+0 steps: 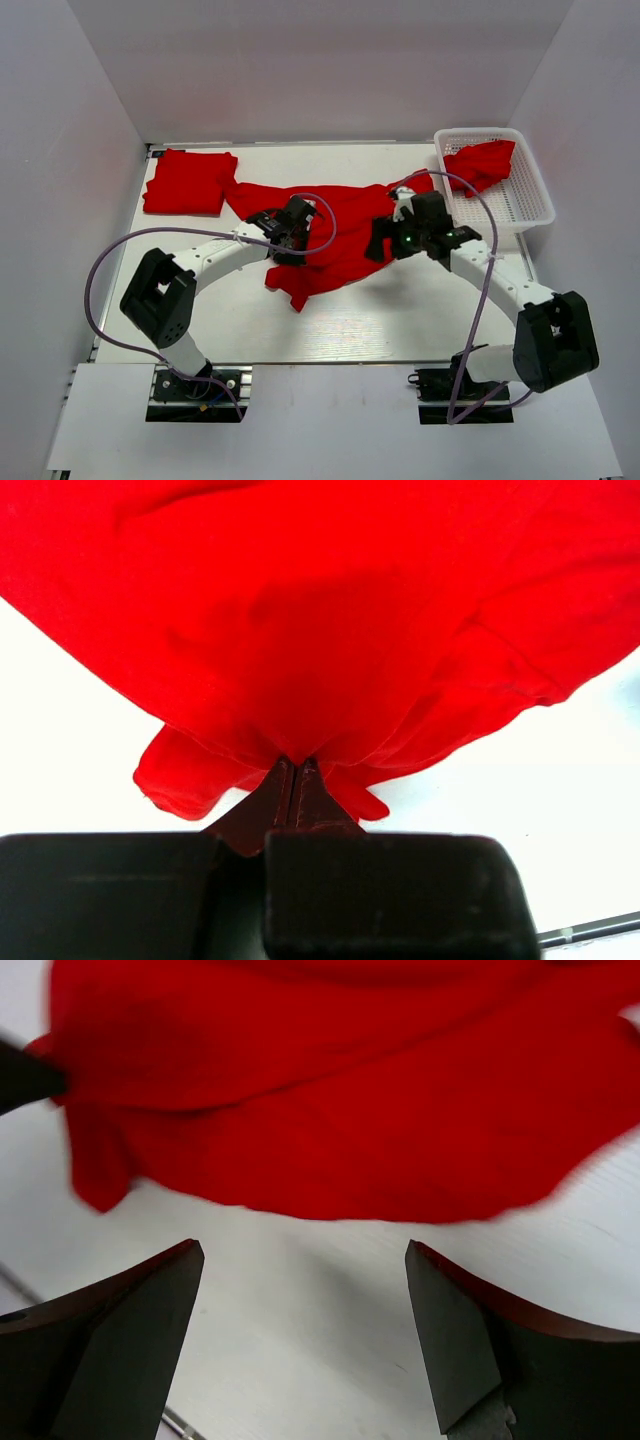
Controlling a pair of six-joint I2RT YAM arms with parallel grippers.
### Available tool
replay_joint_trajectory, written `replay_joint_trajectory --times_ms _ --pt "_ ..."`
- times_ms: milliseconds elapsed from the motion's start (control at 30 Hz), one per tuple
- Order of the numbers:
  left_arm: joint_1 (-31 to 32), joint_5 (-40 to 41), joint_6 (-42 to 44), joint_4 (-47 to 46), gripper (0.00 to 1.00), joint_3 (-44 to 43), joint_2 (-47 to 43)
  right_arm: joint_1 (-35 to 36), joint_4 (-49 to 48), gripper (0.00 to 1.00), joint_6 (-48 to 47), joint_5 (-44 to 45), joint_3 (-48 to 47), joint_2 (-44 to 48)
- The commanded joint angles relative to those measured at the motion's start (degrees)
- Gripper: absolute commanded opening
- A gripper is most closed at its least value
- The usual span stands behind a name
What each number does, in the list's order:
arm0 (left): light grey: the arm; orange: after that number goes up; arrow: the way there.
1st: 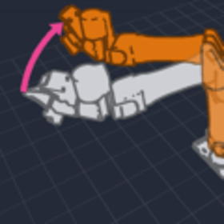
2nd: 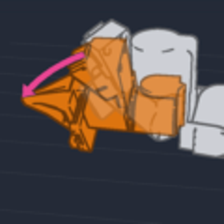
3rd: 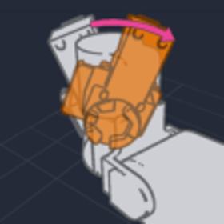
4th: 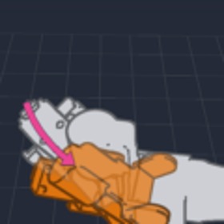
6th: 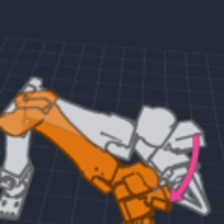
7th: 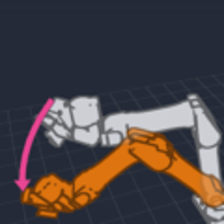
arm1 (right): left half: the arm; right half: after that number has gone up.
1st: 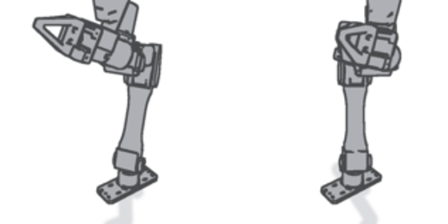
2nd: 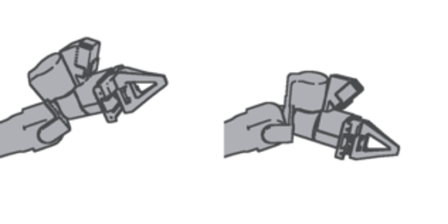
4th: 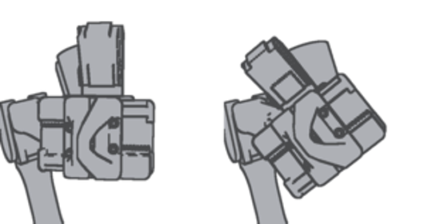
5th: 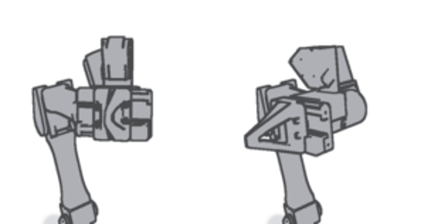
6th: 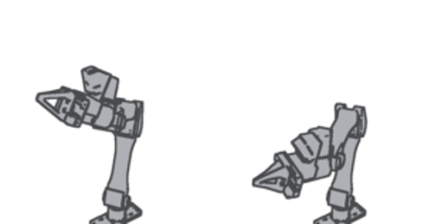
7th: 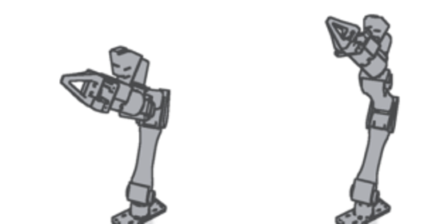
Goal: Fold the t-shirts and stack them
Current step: Flatten out the tshirt
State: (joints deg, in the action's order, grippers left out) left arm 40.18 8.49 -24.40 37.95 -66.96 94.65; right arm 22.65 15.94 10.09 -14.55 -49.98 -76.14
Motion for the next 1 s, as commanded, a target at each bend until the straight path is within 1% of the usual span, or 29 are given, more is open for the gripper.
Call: replay_joint_trajectory --times_ms 0,67,100,167,200,233,300,333,433,533,633,733,767,833,967 --pt "-0.37 0.82 0.50 0.63 0.00 -2.12 -2.11 4.49 -6.97 0.88 -3.23 -9.71 1.28 0.38" --pt "-0.37 0.30 -0.11 0.11 0.00 -2.12 -2.10 7.91 -8.29 0.88 -2.53 -10.67 1.99 -0.24" --pt "-0.37 0.30 -0.12 0.10 0.00 -2.12 -2.10 8.54 -10.82 0.89 -2.27 -11.46 2.51 -0.59" --pt "-0.37 0.30 -0.12 -0.59 0.00 -1.51 -2.10 12.13 -13.81 0.89 -0.51 -12.08 3.22 -1.63" --pt "-0.37 -0.31 -0.64 -0.60 0.00 -1.51 -2.10 13.80 -15.14 0.89 0.28 -11.39 3.31 -2.08" --pt "-0.37 -0.32 -0.65 -1.12 0.00 -1.51 -2.10 14.60 -19.24 0.89 2.81 -11.21 4.35 -2.61" --pt "-0.37 -0.84 -1.17 -1.13 0.00 -0.98 -2.10 17.58 -22.34 0.89 4.93 -8.76 4.89 -3.14" --pt "-0.37 -0.84 -1.17 -1.13 0.00 -0.98 -2.10 18.21 -26.89 0.89 6.33 -8.40 6.19 -3.57" --pt "-0.37 -1.46 -1.69 -1.74 0.00 -0.98 -1.58 21.29 -32.35 0.88 9.33 -4.27 6.82 -5.24" --pt "-0.37 -1.46 -1.70 -1.74 0.00 -0.98 -1.58 24.18 -35.35 0.84 11.27 -1.11 6.82 -8.14" --pt "-0.37 -1.46 -3.01 -1.13 0.00 -0.98 -1.58 25.59 -39.13 0.84 13.72 3.28 6.82 -10.95" --pt "-0.37 -1.46 -4.50 0.10 0.00 -0.98 -2.10 27.00 -40.20 0.84 15.13 4.61 4.90 -14.47" --pt "-0.37 -1.46 -4.51 0.10 0.00 -0.98 -2.10 27.18 -41.42 0.82 15.66 5.05 4.63 -15.43" --pt "-0.37 -1.46 -6.00 0.10 0.00 -0.98 -2.10 28.66 -42.66 0.81 16.01 5.84 4.53 -16.41" --pt "-0.37 -3.48 -6.53 -0.59 0.00 0.16 -2.72 30.52 -44.76 0.79 17.85 10.41 4.27 -19.21"
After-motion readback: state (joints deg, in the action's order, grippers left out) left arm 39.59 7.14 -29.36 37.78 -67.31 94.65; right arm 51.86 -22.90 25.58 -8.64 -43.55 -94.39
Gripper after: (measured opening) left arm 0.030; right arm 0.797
